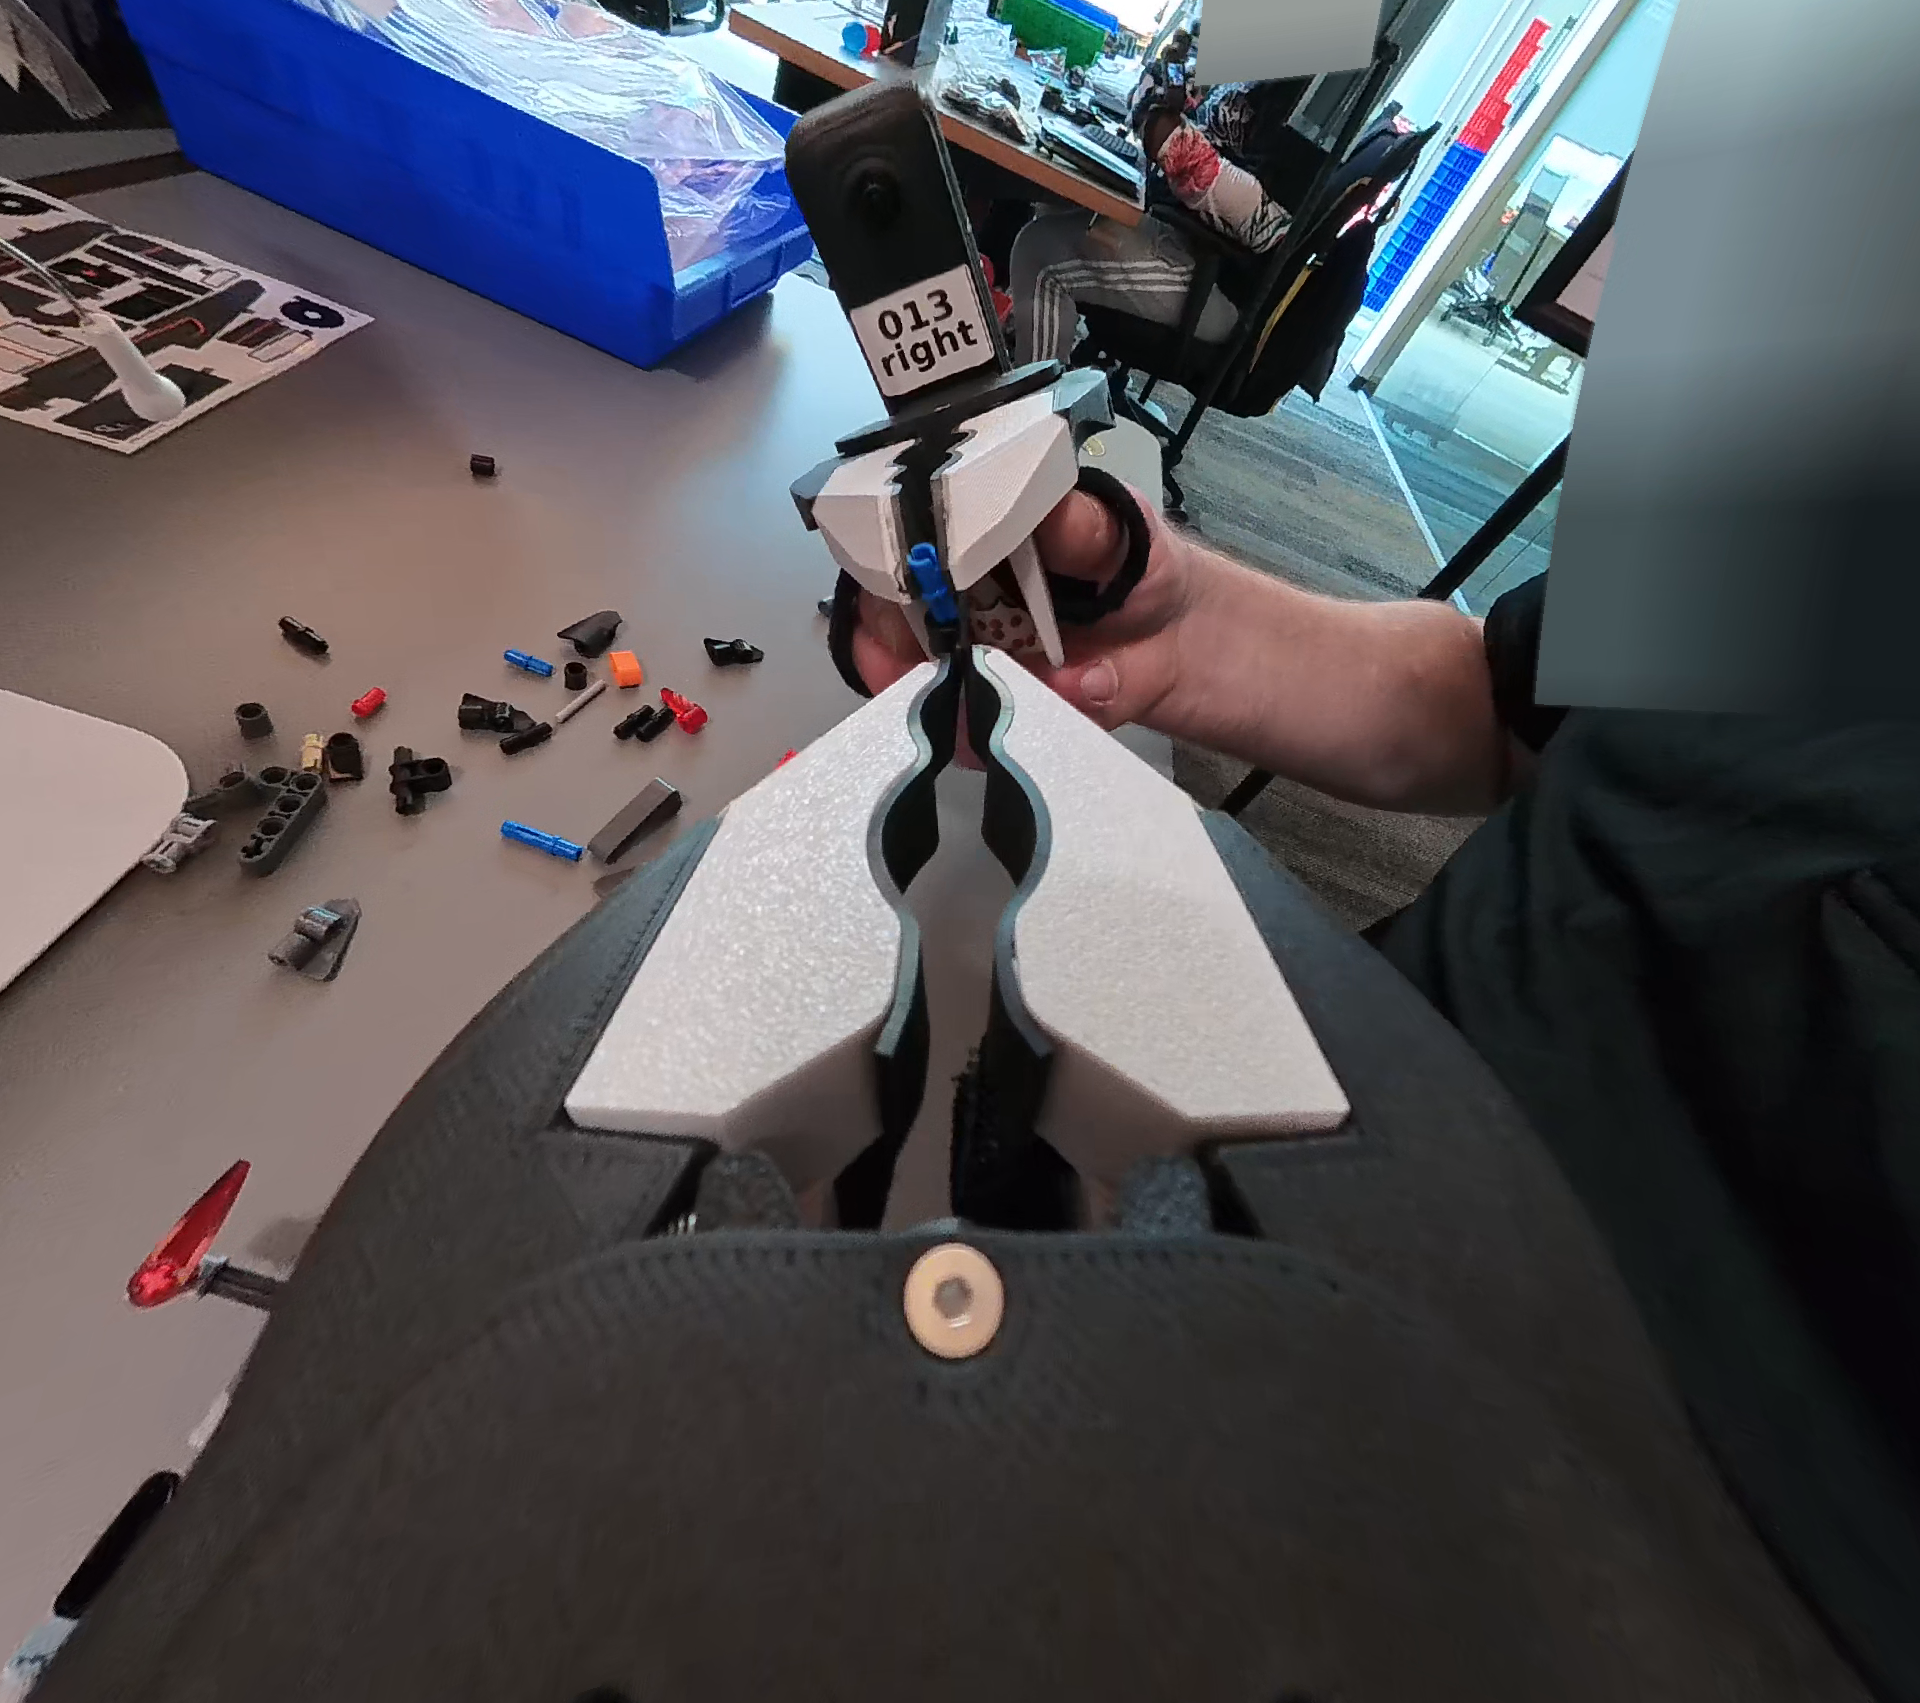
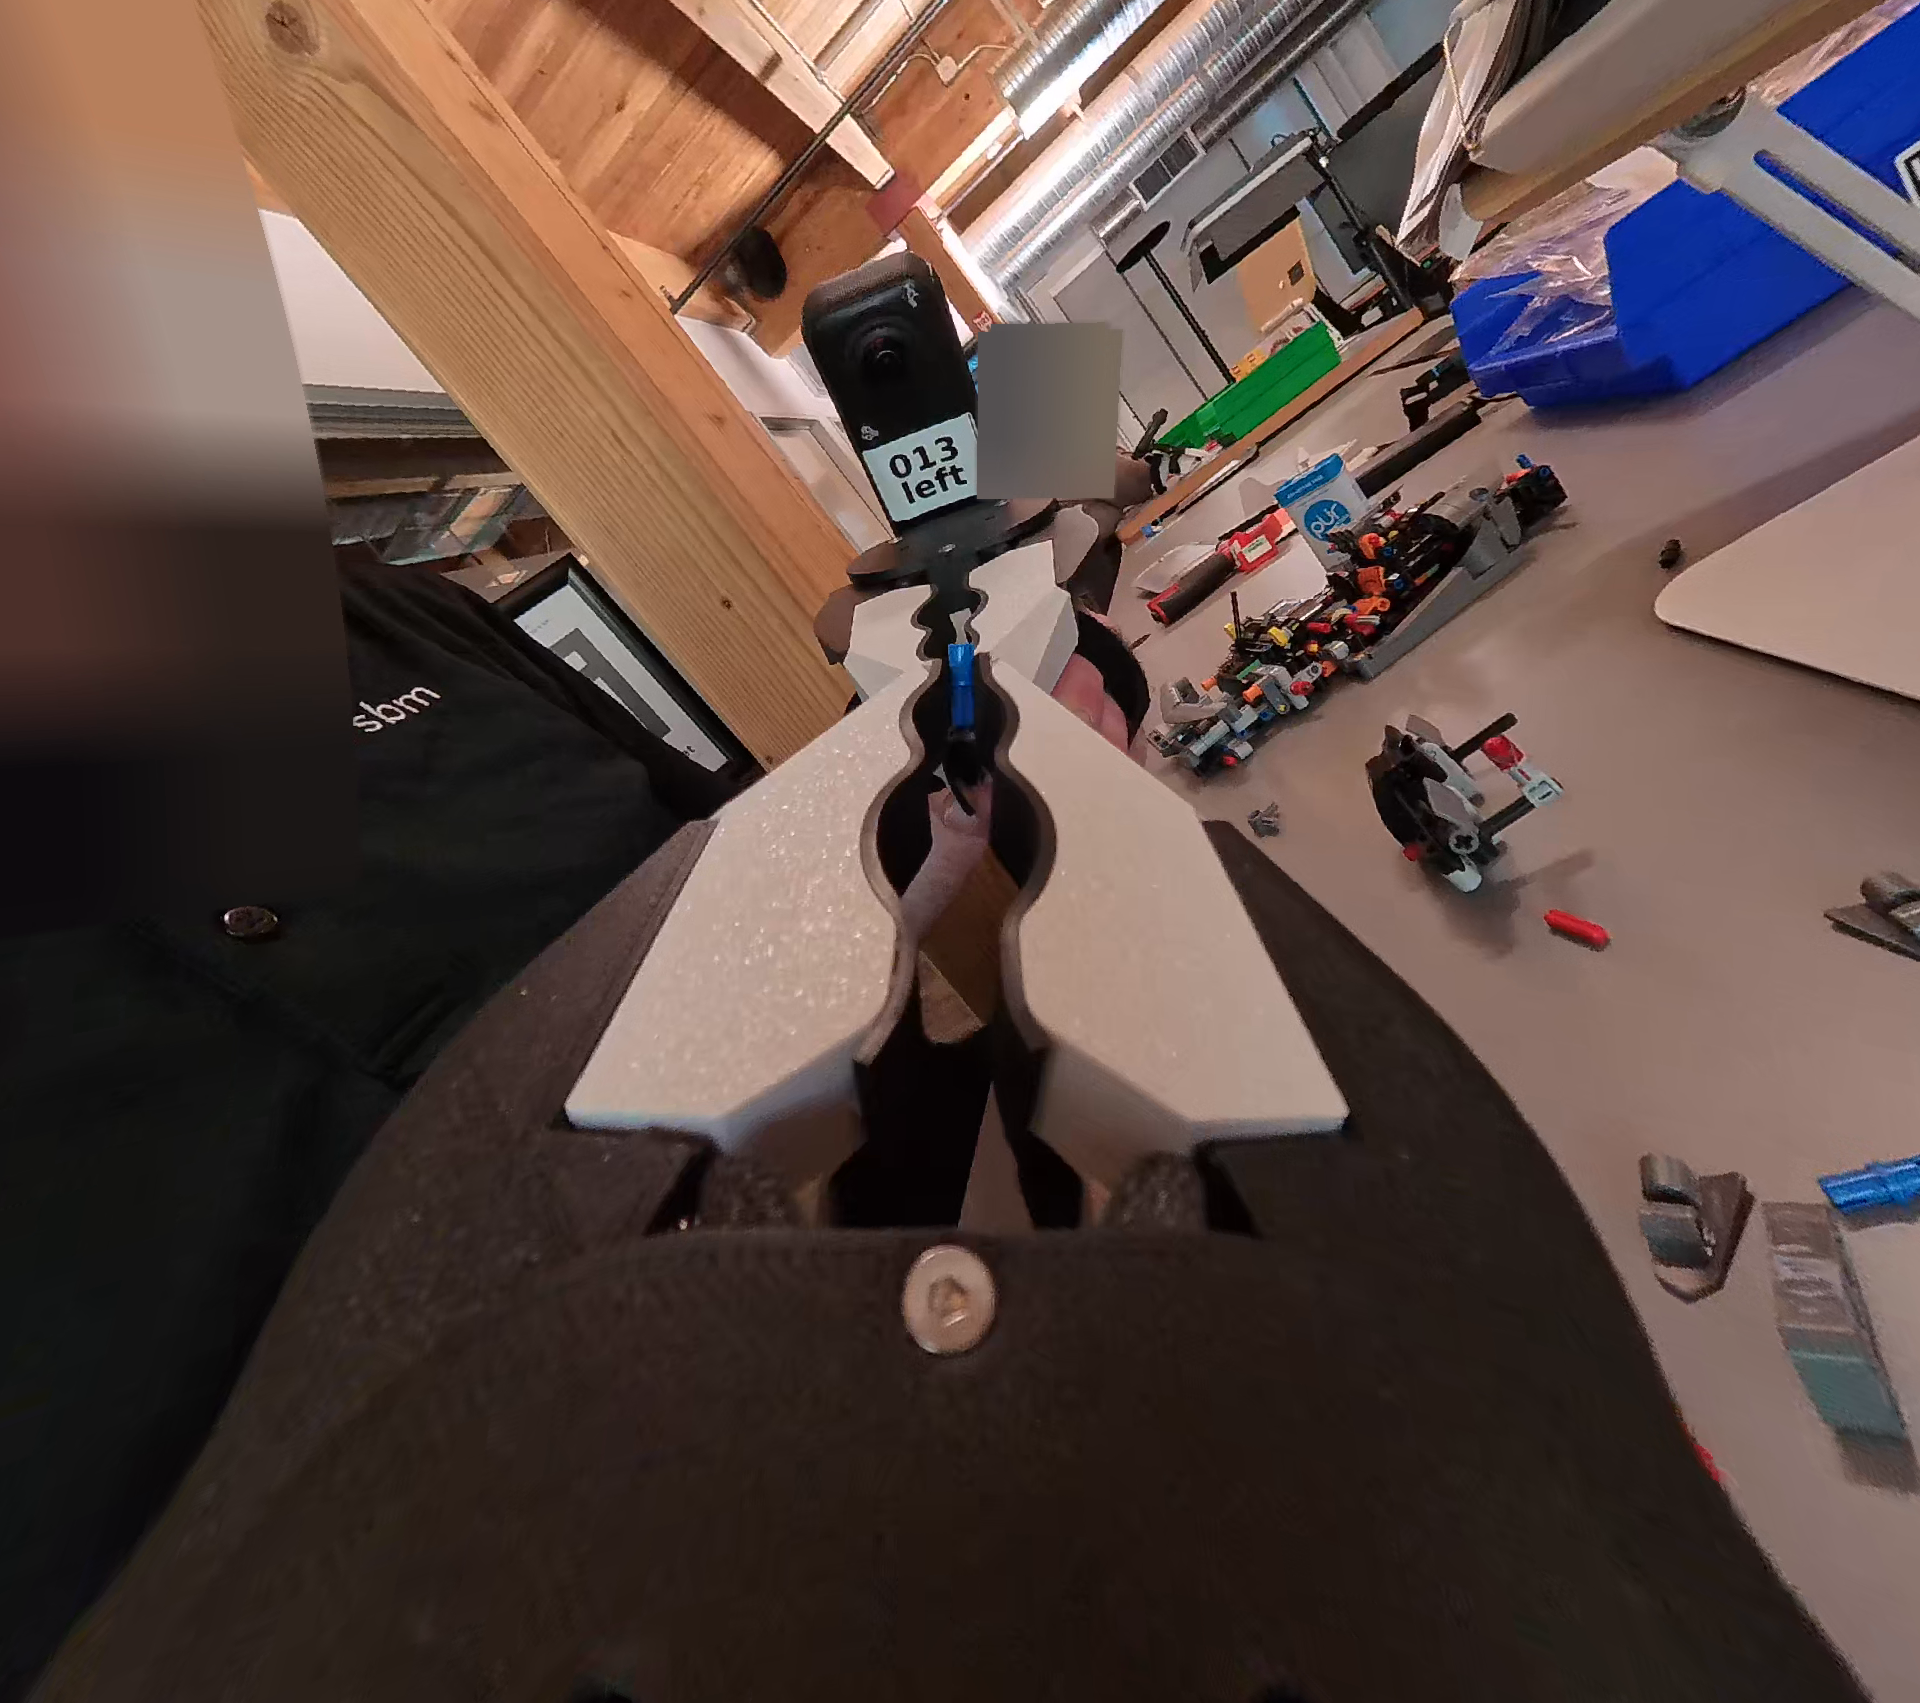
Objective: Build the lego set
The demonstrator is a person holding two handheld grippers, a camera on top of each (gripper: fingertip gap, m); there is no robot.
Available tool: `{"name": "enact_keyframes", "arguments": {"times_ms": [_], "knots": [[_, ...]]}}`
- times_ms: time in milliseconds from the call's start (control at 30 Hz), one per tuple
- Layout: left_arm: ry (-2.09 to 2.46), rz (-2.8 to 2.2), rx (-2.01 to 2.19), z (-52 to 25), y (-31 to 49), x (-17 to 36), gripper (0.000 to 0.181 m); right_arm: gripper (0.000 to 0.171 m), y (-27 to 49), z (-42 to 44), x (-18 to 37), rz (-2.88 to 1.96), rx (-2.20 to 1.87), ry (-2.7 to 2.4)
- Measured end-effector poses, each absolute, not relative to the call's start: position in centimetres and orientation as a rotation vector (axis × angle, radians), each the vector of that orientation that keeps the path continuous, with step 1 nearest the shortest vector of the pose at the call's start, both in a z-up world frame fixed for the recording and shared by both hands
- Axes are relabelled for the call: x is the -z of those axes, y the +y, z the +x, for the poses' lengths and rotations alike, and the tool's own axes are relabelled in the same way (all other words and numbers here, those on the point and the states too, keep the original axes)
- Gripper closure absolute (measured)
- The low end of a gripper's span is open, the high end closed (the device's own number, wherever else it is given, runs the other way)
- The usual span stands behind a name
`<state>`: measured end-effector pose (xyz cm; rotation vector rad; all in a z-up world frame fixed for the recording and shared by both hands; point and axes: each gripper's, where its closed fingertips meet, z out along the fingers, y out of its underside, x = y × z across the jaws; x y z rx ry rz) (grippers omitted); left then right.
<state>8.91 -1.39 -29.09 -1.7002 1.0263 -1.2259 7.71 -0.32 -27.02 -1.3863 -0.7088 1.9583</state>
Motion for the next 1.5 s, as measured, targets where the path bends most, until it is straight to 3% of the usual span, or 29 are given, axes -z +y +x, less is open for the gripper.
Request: {"name": "enact_keyframes", "arguments": {"times_ms": [567, 1500], "knots": [[1.055, -1.556, 1.508, 9.2, -3.1, 27.1, 0.181, 0.170, -2.2, 8.2, 25.3, -1.210, -2.095, -0.875], [1.094, -1.354, 1.442, 9.6, -3.2, 25.4, 0.181, 0.170, -2.2, 9.5, 24.6, -1.150, -2.200, -0.930]]}}
